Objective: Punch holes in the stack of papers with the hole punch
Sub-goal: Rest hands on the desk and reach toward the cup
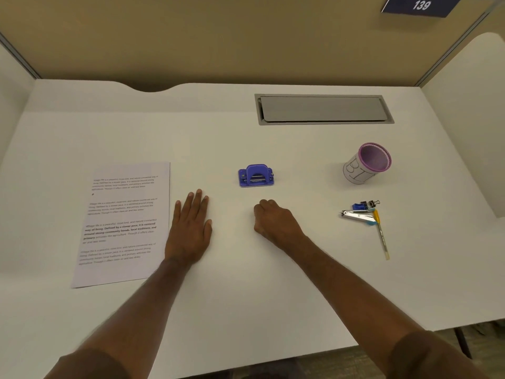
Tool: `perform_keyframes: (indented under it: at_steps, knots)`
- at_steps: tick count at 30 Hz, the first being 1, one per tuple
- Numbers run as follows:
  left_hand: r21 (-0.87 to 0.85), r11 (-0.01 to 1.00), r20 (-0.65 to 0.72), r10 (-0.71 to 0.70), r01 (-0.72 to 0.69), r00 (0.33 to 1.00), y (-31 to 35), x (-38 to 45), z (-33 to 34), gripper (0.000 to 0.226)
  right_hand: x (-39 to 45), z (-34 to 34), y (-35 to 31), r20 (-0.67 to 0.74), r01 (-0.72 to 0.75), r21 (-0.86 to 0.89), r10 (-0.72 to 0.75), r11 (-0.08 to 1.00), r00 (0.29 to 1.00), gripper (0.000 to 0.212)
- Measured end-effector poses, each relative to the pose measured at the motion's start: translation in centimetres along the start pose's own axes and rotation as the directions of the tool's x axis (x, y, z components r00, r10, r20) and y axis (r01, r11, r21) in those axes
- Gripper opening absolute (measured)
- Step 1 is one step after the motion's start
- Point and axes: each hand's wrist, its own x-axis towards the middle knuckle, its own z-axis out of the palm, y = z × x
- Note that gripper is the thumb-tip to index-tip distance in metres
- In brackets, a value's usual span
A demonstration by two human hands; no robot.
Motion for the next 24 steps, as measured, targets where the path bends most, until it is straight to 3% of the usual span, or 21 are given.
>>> perform_keyframes:
  at_steps: [3, 5, 9, 12, 14, 17, 24]
  knots:
    - [0.005, 1.000, 0.013, -0.006, 0.006, 1.000, 0.0, 0.0, 0.0, 0.065, 0.3, -1.3, 3.0, -0.022, -0.248, 0.202, 0.258, 0.947, 0.966, 0.003]
    - [0.012, 1.000, 0.017, -0.009, 0.009, 1.000, 0.1, 0.1, -0.1, 0.066, 0.1, -3.5, 5.7, -0.160, -0.313, 0.382, 0.395, 0.870, 0.904, 0.002]
    - [0.020, 1.000, 0.013, -0.011, 0.011, 1.000, 0.2, 0.0, -0.1, 0.066, 0.9, -8.3, 11.4, -0.362, -0.405, 0.503, 0.611, 0.764, 0.704, 0.006]
    - [0.022, 1.000, 0.007, -0.011, 0.011, 1.000, 0.3, 0.0, -0.1, 0.066, 1.4, -11.1, 15.7, -0.388, -0.541, 0.542, 0.763, 0.643, 0.518, 0.014]
    - [0.021, 1.000, 0.006, -0.010, 0.010, 1.000, 0.2, 0.0, -0.1, 0.066, 1.3, -12.4, 18.0, -0.383, -0.620, 0.522, 0.811, 0.585, 0.442, 0.022]
    - [0.024, 1.000, 0.005, -0.008, 0.008, 1.000, 0.2, 0.1, -0.1, 0.066, 0.9, -13.4, 20.4, -0.372, -0.695, 0.466, 0.834, 0.548, 0.408, 0.027]
    - [0.033, 0.999, 0.017, -0.011, 0.010, 1.000, 0.1, 0.2, 0.1, 0.066, 0.5, -13.2, 22.1, -0.262, -0.779, 0.356, 0.855, 0.516, 0.447, 0.026]
